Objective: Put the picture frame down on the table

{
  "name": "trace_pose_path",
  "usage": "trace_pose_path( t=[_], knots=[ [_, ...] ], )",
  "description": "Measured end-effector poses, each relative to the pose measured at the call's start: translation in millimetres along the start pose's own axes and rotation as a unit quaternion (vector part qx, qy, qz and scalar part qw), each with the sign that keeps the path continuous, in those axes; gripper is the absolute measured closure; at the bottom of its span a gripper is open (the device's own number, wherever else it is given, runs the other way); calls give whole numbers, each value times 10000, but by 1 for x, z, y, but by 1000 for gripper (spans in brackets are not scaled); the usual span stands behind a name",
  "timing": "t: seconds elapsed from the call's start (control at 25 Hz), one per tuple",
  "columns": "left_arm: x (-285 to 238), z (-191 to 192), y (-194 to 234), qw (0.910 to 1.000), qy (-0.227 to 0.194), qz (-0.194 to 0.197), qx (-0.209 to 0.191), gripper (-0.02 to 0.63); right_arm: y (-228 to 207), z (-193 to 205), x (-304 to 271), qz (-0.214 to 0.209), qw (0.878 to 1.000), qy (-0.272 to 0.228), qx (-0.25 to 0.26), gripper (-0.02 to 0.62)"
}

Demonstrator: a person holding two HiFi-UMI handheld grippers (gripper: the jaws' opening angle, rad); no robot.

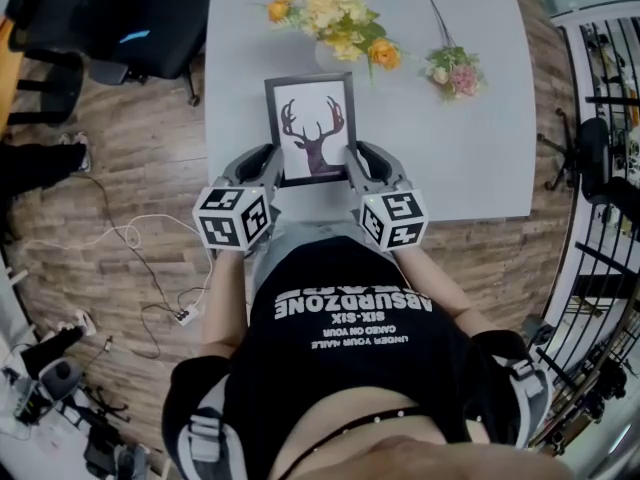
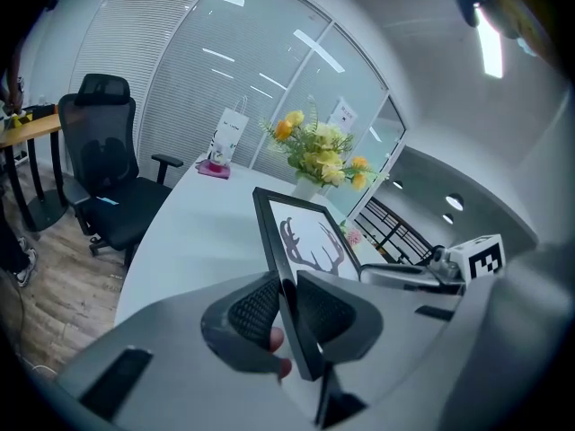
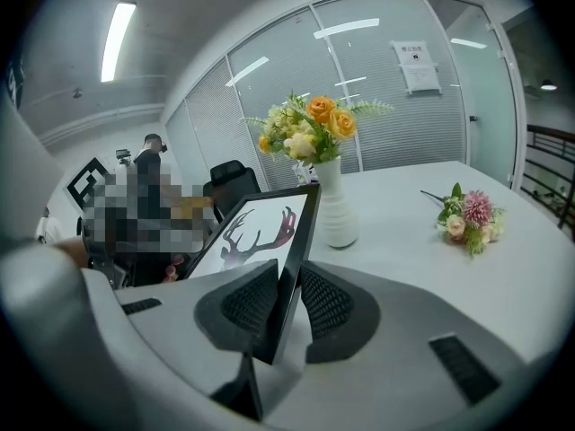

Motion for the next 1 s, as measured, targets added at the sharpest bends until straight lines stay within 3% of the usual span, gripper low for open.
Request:
trace_pose_path(
  t=[1.0],
  knots=[
    [-41,34,28,9978,637,-87,182,531,-20,35,-34,45,9988,492,64,503]
  ],
)
Point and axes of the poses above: the fingertips, and each gripper's own axes: x backward along the fingers, y to its left, z out of its underside, the point moved 5 cm from there along x, backward along the fingers, and after that the axes turned 4 degrees about -y, right-handed, at the moved point
